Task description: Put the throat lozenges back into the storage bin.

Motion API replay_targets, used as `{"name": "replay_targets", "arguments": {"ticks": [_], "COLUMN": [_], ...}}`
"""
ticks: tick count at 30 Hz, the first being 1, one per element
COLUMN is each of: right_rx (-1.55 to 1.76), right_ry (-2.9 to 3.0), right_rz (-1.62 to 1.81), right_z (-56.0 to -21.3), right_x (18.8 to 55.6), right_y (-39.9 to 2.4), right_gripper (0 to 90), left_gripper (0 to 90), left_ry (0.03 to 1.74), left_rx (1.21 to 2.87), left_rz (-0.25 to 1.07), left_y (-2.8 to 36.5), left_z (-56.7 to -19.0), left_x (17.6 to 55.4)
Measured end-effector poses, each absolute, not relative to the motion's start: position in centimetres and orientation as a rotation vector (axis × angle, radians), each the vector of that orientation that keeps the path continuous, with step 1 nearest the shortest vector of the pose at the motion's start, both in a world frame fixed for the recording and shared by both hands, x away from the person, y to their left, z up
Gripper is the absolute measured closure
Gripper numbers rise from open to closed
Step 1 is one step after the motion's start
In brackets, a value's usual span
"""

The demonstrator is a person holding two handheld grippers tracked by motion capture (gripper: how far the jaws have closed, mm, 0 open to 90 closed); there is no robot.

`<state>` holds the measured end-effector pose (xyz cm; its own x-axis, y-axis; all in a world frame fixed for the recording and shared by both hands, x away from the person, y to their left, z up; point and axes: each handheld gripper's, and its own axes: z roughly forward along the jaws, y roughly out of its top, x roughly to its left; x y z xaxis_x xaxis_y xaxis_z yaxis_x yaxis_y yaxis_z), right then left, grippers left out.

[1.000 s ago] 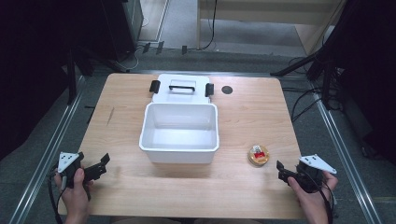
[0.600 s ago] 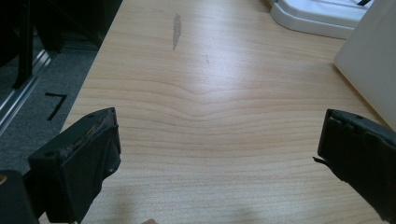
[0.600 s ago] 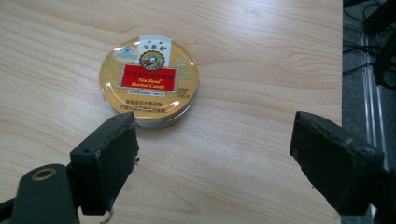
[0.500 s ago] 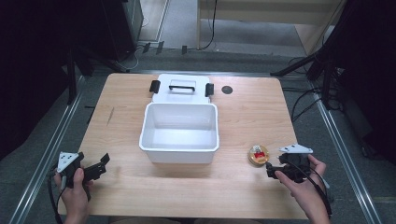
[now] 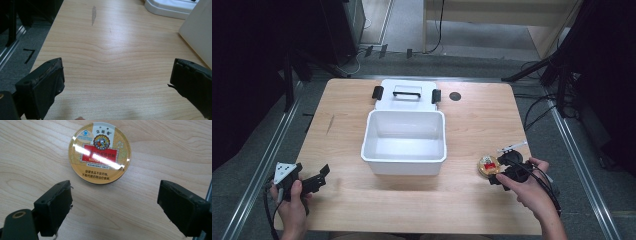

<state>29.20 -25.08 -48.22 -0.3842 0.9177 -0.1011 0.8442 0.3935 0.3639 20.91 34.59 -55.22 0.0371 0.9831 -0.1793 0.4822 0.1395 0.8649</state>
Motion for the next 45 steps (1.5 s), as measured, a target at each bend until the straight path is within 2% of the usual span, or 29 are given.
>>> {"name": "replay_targets", "arguments": {"ticks": [4,10,18,22,36,45], "right_rx": [1.574,1.585,1.633,1.646,1.711,1.712], "right_ry": [2.389,2.469,2.478,2.480,2.464,2.453], "right_rz": [0.347,0.263,0.212,0.189,0.101,0.086], "right_z": [-48.2,-48.3,-48.8,-49.0,-50.2,-50.5], "right_x": [30.0,31.5,32.8,33.4,34.7,35.0], "right_y": [-25.0,-23.9,-22.8,-22.4,-21.8,-21.3], "right_gripper": [12.0,2.5,2.6,7.7,7.8,20.3], "left_gripper": [0.0,0.0,0.0,0.0,0.0,0.0], "left_ry": [1.571,1.570,1.568,1.568,1.571,1.571], "left_rx": [1.468,1.473,1.472,1.473,1.478,1.478], "left_rz": [0.749,0.744,0.739,0.736,0.731,0.728], "left_y": [34.5,34.6,34.6,34.6,34.6,34.6], "left_z": [-55.2,-55.2,-55.2,-55.2,-55.2,-55.2], "left_x": [20.9,20.9,21.0,21.0,21.0,21.0]}}
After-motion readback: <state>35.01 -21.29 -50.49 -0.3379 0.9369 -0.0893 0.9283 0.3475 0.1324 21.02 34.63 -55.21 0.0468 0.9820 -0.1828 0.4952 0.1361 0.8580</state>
